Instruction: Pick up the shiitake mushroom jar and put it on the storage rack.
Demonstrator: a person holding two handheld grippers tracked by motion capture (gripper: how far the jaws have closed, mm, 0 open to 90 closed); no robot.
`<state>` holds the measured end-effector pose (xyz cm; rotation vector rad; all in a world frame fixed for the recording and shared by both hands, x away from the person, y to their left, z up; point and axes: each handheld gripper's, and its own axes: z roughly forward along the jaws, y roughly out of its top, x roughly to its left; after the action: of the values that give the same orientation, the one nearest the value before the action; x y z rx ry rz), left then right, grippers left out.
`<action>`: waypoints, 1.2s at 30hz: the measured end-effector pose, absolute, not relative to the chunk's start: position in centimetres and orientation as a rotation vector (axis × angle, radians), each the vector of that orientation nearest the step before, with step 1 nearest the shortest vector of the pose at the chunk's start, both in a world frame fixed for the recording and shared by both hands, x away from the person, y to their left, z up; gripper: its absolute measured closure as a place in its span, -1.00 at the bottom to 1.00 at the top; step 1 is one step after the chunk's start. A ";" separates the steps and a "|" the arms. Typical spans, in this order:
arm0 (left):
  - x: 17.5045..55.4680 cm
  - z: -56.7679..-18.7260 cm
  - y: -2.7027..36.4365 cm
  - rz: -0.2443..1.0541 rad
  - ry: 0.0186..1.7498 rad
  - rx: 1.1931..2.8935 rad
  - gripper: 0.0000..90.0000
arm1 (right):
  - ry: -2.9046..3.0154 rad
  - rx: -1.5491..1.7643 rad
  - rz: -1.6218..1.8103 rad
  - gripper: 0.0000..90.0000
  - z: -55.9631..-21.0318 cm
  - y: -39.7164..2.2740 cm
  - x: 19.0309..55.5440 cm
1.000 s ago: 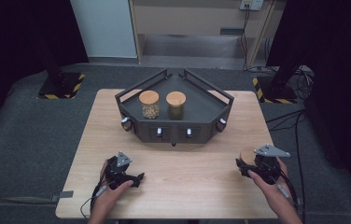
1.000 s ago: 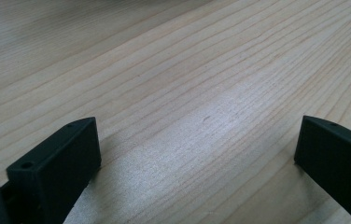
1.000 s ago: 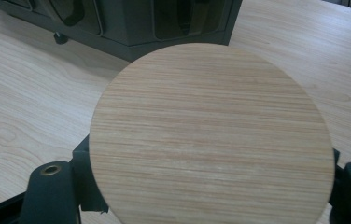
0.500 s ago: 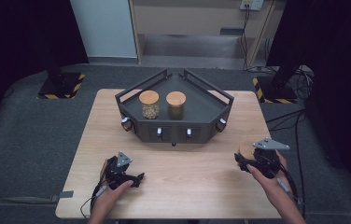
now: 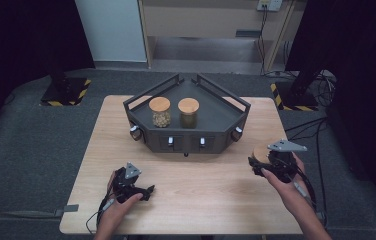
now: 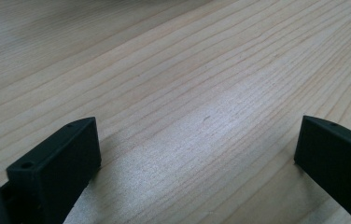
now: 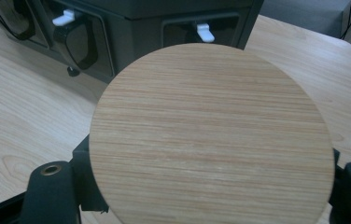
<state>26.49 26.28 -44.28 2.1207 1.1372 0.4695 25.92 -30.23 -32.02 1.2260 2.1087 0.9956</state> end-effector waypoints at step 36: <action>26.5 -44.3 26.3 0.470 1.137 2.121 -1.00 | 2.108 1.192 1.012 -0.43 -28.4 -28.0 30.0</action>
<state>26.49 26.28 -44.28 2.1210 1.1372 0.4696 29.97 -28.04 -28.38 1.1924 2.1081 1.0119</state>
